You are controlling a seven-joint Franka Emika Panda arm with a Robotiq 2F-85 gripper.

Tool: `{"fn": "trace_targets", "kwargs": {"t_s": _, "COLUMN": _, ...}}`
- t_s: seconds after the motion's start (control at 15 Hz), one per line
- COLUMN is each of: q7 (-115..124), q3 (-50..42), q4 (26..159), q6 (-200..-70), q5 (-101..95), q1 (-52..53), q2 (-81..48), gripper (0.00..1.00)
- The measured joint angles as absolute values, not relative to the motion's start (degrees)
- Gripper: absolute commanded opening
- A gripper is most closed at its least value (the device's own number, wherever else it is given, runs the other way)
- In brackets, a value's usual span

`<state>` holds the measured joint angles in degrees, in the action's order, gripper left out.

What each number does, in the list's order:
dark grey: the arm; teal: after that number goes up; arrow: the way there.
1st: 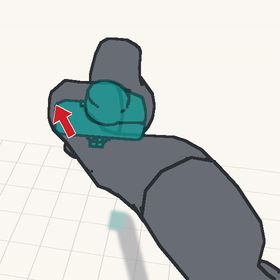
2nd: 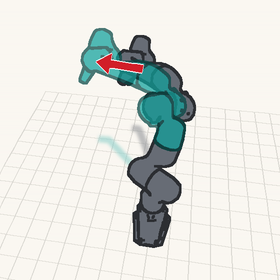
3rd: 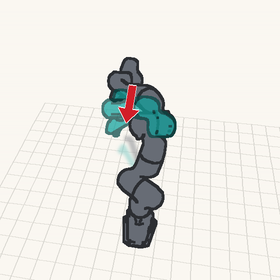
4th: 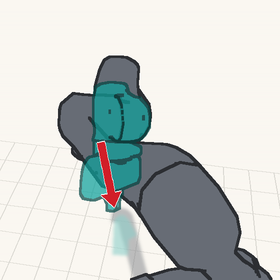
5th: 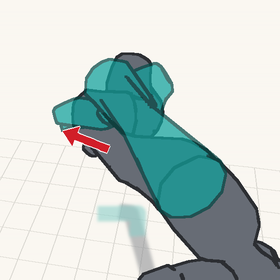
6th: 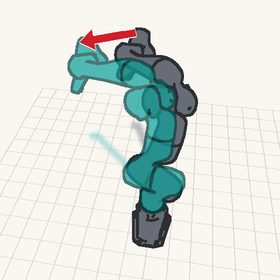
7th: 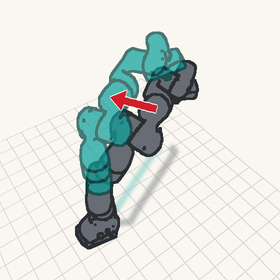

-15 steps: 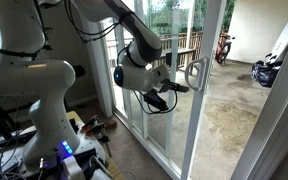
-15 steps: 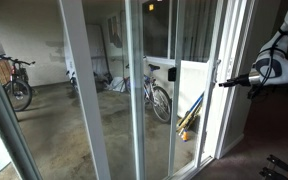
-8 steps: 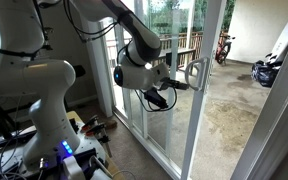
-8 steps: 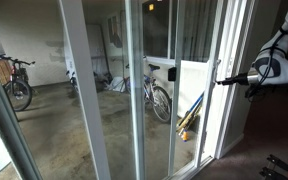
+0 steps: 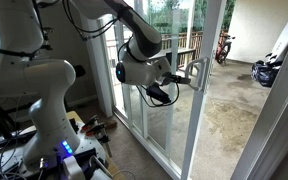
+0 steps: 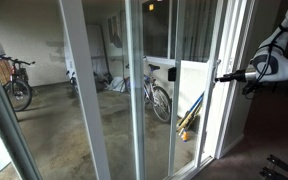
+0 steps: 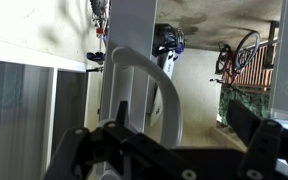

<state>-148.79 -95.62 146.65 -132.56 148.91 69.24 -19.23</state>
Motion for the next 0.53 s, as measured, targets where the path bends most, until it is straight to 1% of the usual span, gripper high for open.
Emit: {"fn": "trace_targets", "kwargs": {"t_s": 0.53, "q7": -148.79, "q3": -96.33, "q4": 144.74, "q6": -135.53, "q5": 148.9, "q1": 72.39, "q2": -19.24, "gripper": 1.0}}
